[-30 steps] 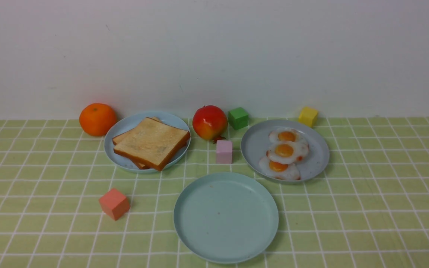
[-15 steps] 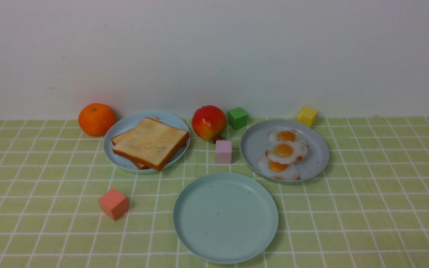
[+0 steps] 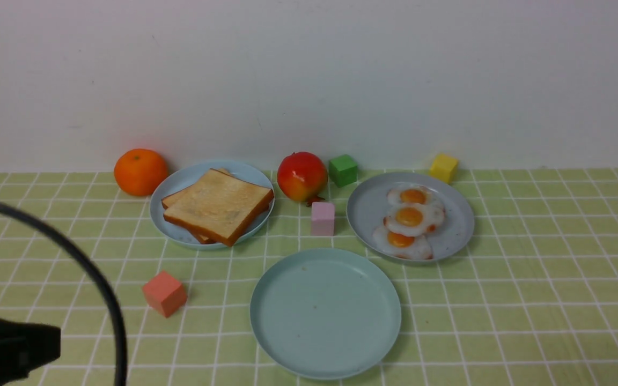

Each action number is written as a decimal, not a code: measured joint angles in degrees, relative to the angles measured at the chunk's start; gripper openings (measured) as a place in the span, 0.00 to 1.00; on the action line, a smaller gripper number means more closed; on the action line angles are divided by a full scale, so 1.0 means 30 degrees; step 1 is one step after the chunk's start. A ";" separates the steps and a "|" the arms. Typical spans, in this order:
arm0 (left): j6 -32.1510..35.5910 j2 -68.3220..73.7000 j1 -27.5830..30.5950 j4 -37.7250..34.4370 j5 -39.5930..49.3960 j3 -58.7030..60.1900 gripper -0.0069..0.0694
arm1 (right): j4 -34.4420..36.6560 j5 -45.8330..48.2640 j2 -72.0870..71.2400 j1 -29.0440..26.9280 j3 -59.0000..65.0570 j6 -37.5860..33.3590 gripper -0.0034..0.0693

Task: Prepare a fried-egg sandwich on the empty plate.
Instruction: Use the left arm to grab a slice of bread

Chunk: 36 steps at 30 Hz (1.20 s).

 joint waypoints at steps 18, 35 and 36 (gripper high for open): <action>-0.0388 1.1854 -0.5391 0.3807 -0.2784 -0.6212 0.07 | 0.0198 1.2763 0.8340 0.1031 -1.2962 -0.5623 0.04; -0.1057 2.4341 -0.5043 0.9063 -0.3837 -1.6464 0.47 | 0.0428 1.4879 1.1796 0.1316 -1.5291 -0.7524 0.05; -0.1101 2.4916 -0.5025 0.9106 -0.3837 -1.7005 0.54 | 0.0587 1.4879 1.1796 0.1316 -1.5291 -0.7657 0.05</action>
